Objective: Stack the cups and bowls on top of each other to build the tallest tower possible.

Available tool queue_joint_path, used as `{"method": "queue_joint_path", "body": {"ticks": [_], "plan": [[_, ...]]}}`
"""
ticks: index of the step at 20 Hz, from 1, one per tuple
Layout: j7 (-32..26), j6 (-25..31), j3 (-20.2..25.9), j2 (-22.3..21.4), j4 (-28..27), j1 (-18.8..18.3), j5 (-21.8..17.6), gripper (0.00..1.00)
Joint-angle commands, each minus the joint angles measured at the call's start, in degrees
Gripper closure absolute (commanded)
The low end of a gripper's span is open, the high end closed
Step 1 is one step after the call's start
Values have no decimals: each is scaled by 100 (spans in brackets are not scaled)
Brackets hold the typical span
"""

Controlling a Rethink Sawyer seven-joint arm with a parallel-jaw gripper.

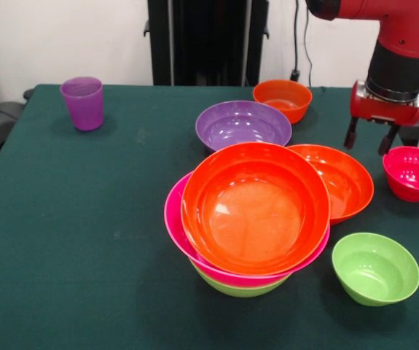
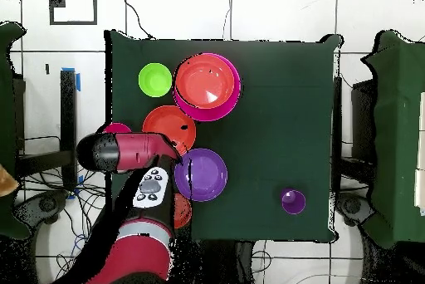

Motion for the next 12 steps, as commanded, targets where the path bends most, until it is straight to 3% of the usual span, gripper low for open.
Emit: {"method": "queue_joint_path", "body": {"ticks": [1,12], "plan": [[847,-447,523,468,-357,74,133,0],[1152,-455,277,819,-889,359,331,0]]}}
